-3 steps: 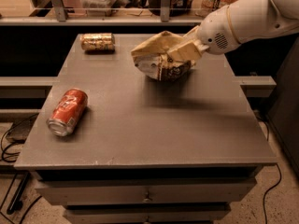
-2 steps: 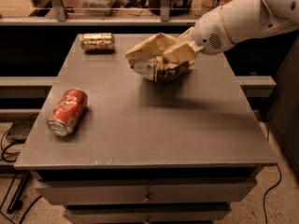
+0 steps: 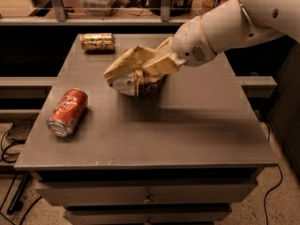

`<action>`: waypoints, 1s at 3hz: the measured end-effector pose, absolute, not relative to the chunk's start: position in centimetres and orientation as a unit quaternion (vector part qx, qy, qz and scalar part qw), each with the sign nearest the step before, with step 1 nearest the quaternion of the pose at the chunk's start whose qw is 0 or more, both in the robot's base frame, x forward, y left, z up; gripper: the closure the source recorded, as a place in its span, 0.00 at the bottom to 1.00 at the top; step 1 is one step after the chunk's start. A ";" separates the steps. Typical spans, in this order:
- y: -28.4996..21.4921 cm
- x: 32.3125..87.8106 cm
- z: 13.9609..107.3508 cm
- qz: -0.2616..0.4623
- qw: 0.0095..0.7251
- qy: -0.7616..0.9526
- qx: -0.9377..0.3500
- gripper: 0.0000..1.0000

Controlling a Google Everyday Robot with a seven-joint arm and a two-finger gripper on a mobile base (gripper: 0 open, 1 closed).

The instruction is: Move brown chip bag near coke can

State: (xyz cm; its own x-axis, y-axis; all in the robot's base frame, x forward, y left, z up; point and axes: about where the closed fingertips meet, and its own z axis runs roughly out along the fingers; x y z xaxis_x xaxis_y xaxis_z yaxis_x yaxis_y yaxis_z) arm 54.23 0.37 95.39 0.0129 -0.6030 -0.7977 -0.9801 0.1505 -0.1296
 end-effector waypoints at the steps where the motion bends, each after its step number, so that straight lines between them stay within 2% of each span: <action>1: 3.7 50.8 93.3 0.286 0.353 0.621 -0.639 0.74; 2: 5.0 49.3 91.7 0.307 0.336 0.611 -0.648 0.51; 3: 5.6 47.9 89.9 0.322 0.320 0.606 -0.653 0.20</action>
Offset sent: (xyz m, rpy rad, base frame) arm -0.0661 0.0569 -0.0587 0.0204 0.1137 0.2360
